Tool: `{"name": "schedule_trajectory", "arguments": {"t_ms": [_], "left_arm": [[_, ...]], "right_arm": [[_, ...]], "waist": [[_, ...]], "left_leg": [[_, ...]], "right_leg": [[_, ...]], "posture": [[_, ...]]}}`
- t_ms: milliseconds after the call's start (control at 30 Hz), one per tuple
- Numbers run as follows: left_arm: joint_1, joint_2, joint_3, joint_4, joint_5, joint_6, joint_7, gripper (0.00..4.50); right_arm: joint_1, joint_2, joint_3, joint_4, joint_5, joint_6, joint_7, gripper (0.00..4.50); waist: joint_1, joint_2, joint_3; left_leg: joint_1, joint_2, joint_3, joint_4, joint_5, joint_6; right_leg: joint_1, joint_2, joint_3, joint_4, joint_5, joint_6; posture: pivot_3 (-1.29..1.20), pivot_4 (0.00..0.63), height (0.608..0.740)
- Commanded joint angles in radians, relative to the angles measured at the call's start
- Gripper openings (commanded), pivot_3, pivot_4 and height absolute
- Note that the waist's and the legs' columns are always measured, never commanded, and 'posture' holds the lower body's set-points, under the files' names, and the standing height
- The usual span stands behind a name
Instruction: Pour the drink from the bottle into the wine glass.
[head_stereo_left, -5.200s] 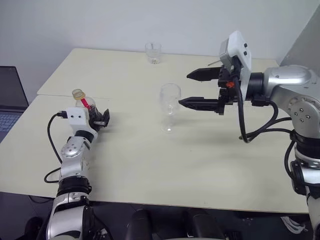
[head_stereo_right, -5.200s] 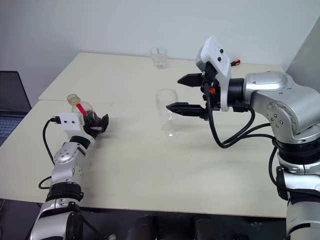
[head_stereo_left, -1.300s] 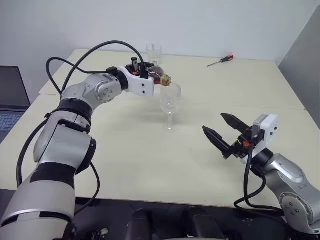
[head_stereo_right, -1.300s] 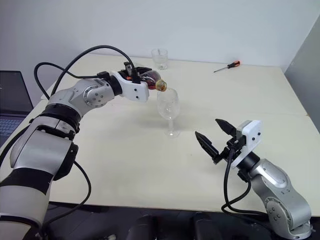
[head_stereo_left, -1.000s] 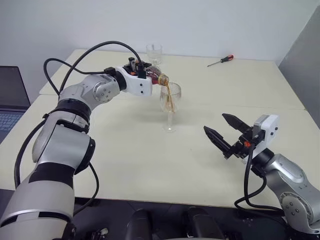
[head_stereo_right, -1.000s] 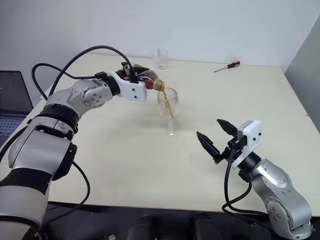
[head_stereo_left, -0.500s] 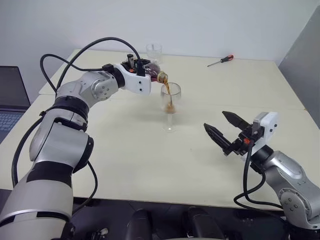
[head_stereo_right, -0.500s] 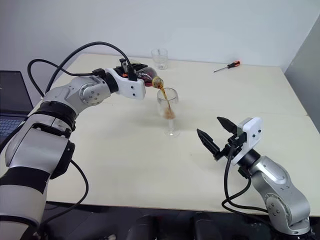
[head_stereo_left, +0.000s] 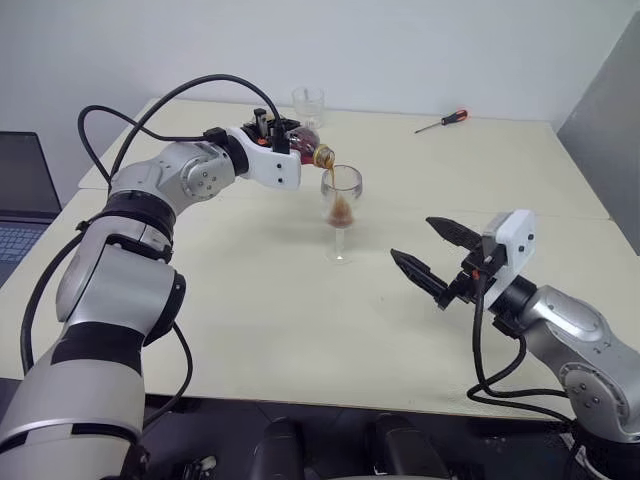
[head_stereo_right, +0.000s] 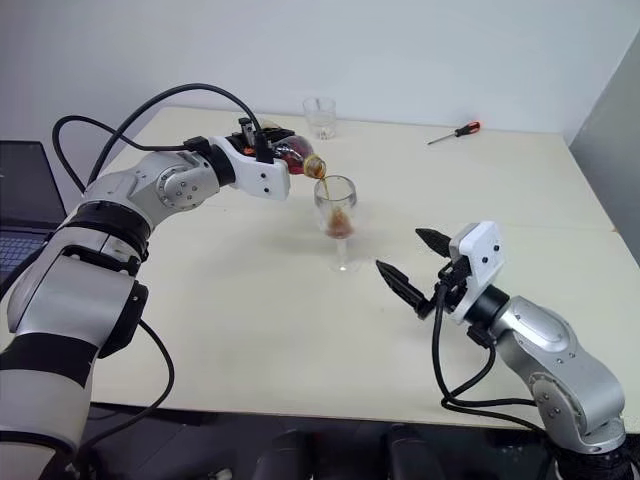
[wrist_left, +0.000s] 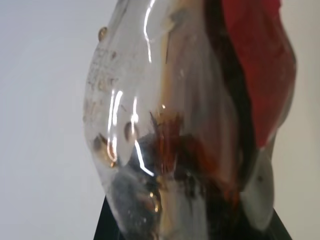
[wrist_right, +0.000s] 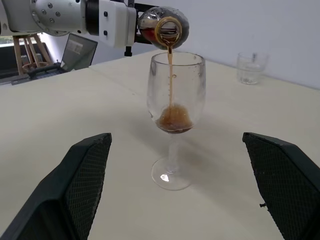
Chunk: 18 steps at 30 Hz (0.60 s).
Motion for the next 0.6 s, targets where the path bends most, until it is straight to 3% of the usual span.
{"name": "schedule_trajectory", "arguments": {"t_ms": [33, 600], "left_arm": [[-0.049, 0.015, 0.004, -0.029, -0.004, -0.001, 0.025, 0.9], [-0.073, 0.012, -0.024, -0.017, 0.025, 0.016, 0.045, 0.9]], "right_arm": [[-0.015, -0.01, -0.022, -0.055, 0.031, 0.016, -0.006, 4.5], [-0.013, -0.035, -0.058, -0.104, 0.095, 0.073, -0.018, 4.5]], "waist": [[0.0, 0.0, 0.0], [0.0, 0.0, 0.0]], "left_leg": [[0.0, 0.0, 0.0, 0.0, 0.0, 0.0], [0.0, 0.0, 0.0, 0.0, 0.0, 0.0]], "right_leg": [[0.0, 0.0, 0.0, 0.0, 0.0, 0.0], [0.0, 0.0, 0.0, 0.0, 0.0, 0.0]], "posture": [[0.0, 0.15, 0.74], [0.0, 0.15, 0.74]]}}
